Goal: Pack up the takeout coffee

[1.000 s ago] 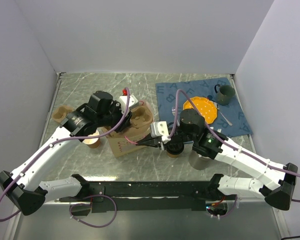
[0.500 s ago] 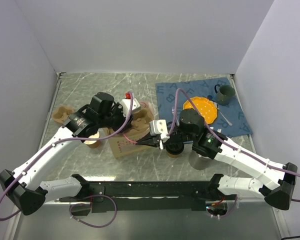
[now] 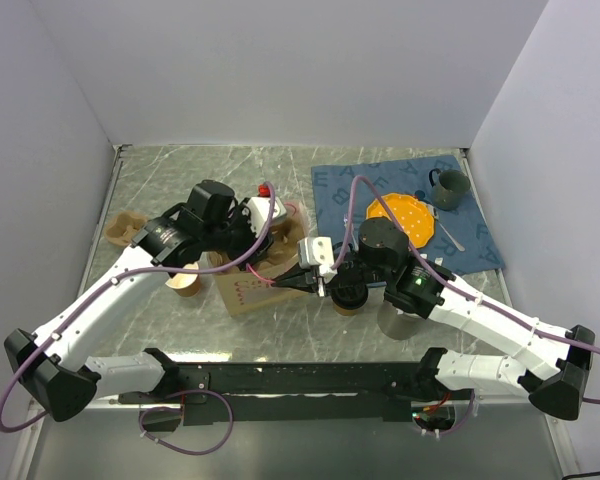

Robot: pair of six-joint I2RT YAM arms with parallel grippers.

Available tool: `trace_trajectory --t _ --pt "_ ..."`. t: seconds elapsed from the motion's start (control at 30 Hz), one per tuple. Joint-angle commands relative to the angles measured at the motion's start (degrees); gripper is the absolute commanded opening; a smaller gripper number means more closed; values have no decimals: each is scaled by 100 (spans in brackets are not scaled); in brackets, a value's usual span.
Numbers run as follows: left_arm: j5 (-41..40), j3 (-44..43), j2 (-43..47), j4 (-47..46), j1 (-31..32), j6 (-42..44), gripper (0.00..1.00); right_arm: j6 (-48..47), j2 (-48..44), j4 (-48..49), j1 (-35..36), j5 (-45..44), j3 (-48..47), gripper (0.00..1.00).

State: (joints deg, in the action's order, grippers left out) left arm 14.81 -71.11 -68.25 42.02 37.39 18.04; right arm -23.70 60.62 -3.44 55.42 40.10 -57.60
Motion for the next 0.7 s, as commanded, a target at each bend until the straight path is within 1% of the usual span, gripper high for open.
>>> trace_trajectory --t 0.0,0.17,0.27,0.47,0.6,0.67 --pt "58 -272 22 43 6 164 61 85 -6 116 39 -37 -40 5" --pt "-39 -333 92 105 6 226 60 85 -6 45 31 -81 -84 5" --pt "-13 -220 136 122 6 270 58 120 -24 45 30 -98 -76 5" --pt "741 -17 171 87 6 24 56 199 -15 37 39 -142 -102 5" --pt "1076 106 251 -10 6 15 56 208 20 45 30 -142 -137 5" --pt "1103 106 216 8 6 6 55 234 37 54 39 -142 -146 5"
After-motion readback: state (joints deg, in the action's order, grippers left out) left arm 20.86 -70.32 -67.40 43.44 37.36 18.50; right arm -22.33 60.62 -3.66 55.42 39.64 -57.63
